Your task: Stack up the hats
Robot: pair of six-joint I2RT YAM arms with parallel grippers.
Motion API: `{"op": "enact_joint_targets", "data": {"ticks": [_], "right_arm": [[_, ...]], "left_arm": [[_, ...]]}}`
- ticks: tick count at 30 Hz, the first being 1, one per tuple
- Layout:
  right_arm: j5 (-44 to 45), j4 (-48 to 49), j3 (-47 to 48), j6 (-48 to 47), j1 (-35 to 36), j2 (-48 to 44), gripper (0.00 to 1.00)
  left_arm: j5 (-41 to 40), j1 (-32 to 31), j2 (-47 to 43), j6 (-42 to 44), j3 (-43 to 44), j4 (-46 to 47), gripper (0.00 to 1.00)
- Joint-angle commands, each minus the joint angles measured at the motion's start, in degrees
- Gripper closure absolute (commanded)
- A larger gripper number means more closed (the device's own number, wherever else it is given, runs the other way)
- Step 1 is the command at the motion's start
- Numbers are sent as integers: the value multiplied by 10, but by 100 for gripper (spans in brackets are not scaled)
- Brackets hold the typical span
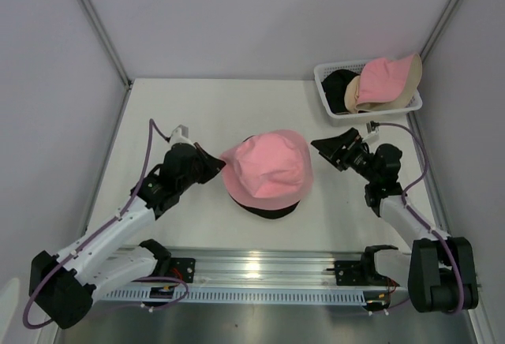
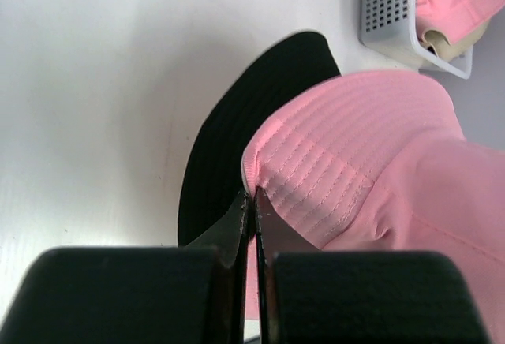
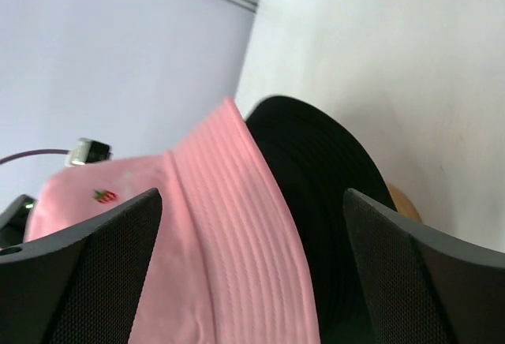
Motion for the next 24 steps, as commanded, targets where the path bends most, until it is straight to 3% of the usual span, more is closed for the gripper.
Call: {"op": "enact_joint_targets", "data": {"ticks": [1,3,9,17,20,23,24], "right_arm": [[-14,92,22,42,-7,22,0],[-25,144,17,77,-3,35,2],[-39,180,2,76,23,60,7],[-31,162,0,61,37,70,18],[-25,138,-1,49,37,72,34],[-19,104,-1,41,37,70,72],[-18,93,0,36,37,68,91]], "left_arm": [[32,44,41,66,47,-34,99],[42,49,58,81,74,-34,99],[85,52,137,164,146,-21,99],[131,55,201,196,193,-7,99],[137,56,209,197,199,-9,99],[132,57,209,196,200,-14,99],[132,58,207,195,200,-15,99]]}}
